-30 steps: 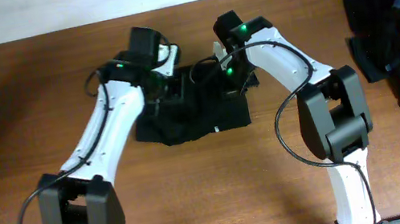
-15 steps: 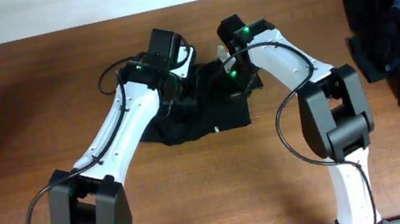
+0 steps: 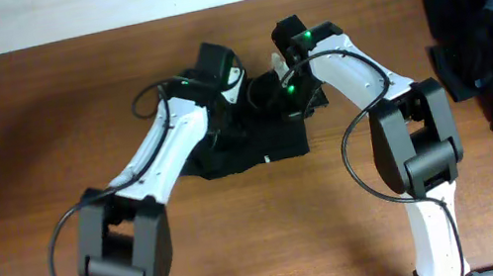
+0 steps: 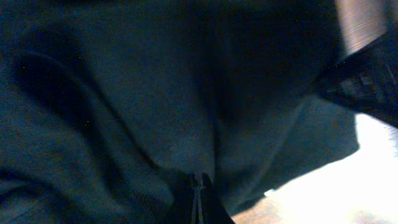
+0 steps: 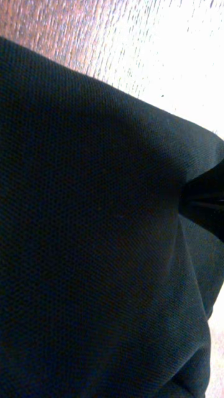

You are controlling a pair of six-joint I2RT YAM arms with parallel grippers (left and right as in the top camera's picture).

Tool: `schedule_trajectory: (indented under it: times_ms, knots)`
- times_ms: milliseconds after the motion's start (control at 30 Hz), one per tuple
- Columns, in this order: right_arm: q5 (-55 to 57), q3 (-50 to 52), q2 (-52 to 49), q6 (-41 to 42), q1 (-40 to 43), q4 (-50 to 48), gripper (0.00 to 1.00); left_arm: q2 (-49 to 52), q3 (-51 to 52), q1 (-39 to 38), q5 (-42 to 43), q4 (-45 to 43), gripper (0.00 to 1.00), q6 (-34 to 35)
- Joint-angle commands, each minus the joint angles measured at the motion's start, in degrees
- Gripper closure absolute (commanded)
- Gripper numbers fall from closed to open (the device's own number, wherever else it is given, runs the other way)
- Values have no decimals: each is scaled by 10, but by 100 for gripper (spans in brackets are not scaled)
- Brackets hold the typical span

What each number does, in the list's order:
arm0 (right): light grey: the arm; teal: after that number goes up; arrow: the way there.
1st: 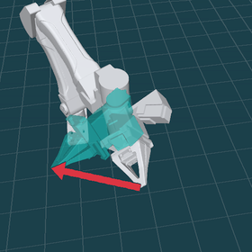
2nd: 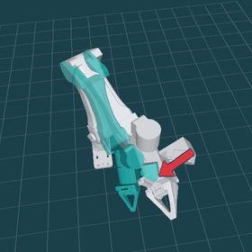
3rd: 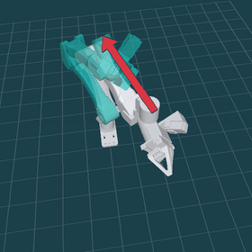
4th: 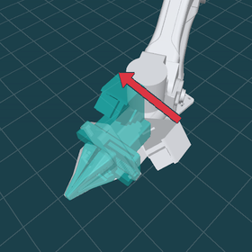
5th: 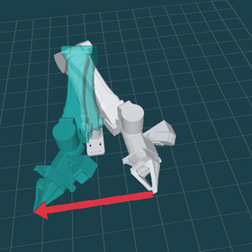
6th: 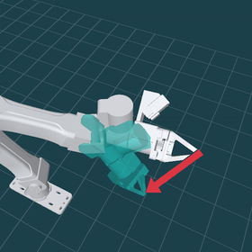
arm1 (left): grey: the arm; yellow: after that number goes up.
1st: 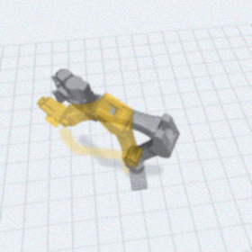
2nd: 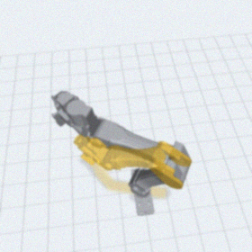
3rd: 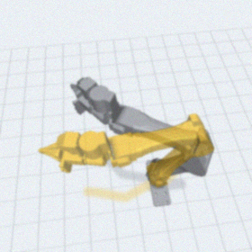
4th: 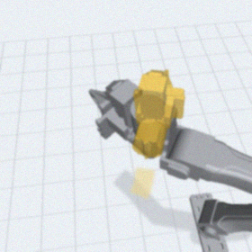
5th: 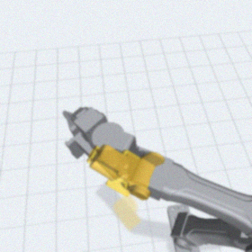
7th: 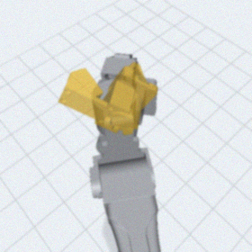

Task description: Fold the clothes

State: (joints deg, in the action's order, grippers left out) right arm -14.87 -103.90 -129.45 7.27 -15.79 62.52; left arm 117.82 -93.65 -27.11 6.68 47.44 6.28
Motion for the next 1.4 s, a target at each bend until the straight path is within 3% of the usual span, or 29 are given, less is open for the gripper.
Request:
schedule_trajectory:
  times_ms: [0,133,367,467,767,1033,1367]
  knots:
    - [8,5,15,-7,1,-2,95,33,-8,-7,-5,-1,99,5]
    - [8,5,15,-7,1,-2,95,44,-8,-6,-35,4,99,5]
    - [8,5,15,-7,1,0,94,43,-8,-2,-225,41,99,7]
    - [8,5,15,-7,1,1,93,43,-8,8,-273,62,99,45]
    - [8,5,15,-7,1,2,91,35,-57,32,-248,119,100,85]
    - [8,5,15,-9,1,8,91,17,-127,31,-104,86,99,85]
    - [8,5,15,-11,1,11,89,72,-112,32,-146,80,100,85]
